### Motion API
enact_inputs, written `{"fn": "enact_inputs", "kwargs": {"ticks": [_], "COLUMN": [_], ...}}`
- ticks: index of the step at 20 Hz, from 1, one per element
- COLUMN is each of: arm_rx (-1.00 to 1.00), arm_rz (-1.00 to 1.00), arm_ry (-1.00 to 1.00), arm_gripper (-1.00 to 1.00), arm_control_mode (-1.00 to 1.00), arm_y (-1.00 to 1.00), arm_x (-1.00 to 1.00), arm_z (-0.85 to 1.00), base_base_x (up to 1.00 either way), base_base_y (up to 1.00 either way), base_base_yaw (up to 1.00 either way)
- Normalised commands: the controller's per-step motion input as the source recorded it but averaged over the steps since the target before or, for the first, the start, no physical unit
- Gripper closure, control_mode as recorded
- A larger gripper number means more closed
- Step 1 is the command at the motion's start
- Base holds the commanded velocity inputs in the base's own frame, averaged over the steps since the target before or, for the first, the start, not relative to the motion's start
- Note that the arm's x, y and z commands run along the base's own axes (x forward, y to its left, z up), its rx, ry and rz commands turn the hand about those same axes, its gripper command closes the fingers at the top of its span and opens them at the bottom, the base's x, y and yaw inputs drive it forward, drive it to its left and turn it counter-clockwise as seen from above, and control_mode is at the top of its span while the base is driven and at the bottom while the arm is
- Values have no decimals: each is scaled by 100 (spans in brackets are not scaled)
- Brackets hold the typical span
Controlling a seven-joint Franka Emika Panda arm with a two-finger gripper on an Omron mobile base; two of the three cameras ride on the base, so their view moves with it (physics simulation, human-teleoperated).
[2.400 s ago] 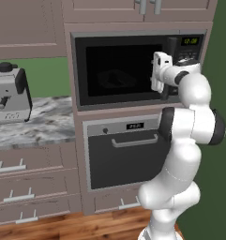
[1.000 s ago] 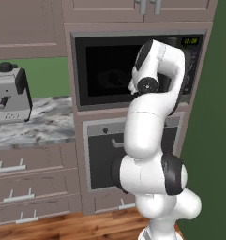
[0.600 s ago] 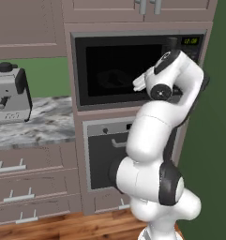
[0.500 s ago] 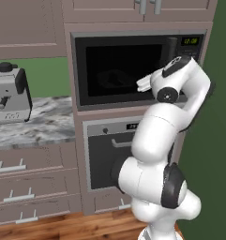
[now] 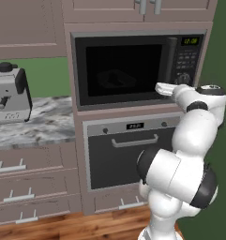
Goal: Place the tupperware containing the steak and broccoli meal in the microwave. Close the microwave door and press the start button to reheat the meal.
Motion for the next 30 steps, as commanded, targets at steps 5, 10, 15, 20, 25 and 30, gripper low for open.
{"fn": "enact_inputs", "kwargs": {"ticks": [5, 10, 15, 20, 25, 30], "arm_rx": [92, 84, 63, 48, 26, 13], "arm_rz": [-3, -5, -2, 2, 17, 21], "arm_ry": [0, 3, 11, 9, 0, 2], "arm_gripper": [-100, -100, -100, -100, -100, -100], "arm_control_mode": [-100, -100, -100, -100, -100, -100], "arm_y": [-11, -16, -46, -48, -46, -23], "arm_x": [0, -2, -29, -38, -57, -27], "arm_z": [72, 91, 74, 47, 9, 11], "base_base_x": [0, 0, 0, 0, 0, 0], "base_base_y": [0, 0, 0, 0, 0, 0], "base_base_yaw": [0, 0, 0, 0, 0, 0]}}
